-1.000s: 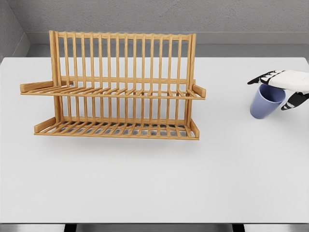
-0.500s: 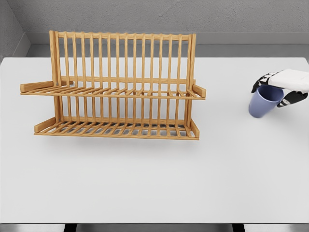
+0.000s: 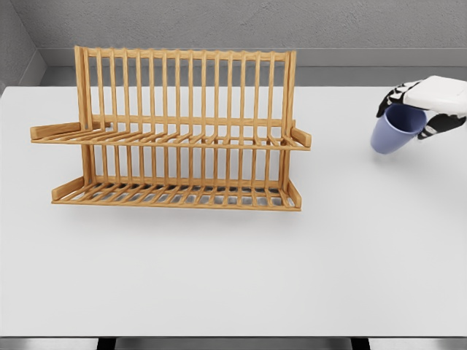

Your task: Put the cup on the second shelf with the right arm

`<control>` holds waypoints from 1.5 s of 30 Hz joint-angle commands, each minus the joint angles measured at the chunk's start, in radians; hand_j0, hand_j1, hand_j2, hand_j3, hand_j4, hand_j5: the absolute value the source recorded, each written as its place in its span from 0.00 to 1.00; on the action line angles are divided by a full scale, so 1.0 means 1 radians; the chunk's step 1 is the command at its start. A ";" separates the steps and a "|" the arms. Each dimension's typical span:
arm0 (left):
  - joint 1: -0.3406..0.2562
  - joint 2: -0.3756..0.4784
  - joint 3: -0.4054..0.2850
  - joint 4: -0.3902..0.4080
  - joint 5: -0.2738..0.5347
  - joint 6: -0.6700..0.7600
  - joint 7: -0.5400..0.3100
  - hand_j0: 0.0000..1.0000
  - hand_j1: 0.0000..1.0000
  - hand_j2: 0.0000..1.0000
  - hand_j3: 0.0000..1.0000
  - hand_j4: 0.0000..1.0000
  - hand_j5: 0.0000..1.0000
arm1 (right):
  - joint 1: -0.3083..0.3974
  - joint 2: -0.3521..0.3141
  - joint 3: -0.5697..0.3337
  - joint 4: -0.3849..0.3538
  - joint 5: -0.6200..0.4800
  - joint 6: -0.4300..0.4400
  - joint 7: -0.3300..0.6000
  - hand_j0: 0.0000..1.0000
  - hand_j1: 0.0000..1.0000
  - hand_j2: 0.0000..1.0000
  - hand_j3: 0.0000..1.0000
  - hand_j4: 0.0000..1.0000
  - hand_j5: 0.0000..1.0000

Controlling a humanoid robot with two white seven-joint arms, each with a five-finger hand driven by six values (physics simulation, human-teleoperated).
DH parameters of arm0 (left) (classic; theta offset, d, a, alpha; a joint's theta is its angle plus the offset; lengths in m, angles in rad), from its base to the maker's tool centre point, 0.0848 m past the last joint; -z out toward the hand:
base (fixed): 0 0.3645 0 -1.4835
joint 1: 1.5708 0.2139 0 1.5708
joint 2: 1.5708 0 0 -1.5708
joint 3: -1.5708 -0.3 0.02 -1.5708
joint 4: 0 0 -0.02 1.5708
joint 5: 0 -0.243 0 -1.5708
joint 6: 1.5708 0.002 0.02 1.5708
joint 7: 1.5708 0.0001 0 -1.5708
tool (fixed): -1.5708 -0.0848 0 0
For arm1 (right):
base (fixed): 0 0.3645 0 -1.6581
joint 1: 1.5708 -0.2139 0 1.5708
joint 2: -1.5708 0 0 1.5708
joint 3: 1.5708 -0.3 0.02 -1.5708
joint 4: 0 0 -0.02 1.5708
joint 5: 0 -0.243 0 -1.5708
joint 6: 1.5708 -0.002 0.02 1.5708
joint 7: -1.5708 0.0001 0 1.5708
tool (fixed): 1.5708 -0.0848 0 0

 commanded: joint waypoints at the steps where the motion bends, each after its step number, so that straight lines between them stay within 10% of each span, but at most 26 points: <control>1: 0.000 0.000 0.000 0.000 0.000 -0.001 0.000 1.00 1.00 1.00 1.00 1.00 1.00 | -0.002 -0.001 -0.002 -0.011 -0.005 0.003 -0.001 0.63 0.63 0.63 0.63 0.63 0.63; 27: 0.000 0.000 0.000 0.000 0.000 0.000 0.000 1.00 1.00 1.00 1.00 1.00 1.00 | -0.012 -0.001 -0.103 -0.370 -0.007 0.001 -0.001 0.63 0.63 0.63 0.63 0.63 0.63; 45: 0.000 0.000 0.000 0.000 0.002 -0.001 0.000 1.00 1.00 1.00 1.00 1.00 1.00 | -0.028 0.037 -0.103 -0.476 -0.007 -0.013 -0.001 0.63 0.63 0.63 0.63 0.63 0.63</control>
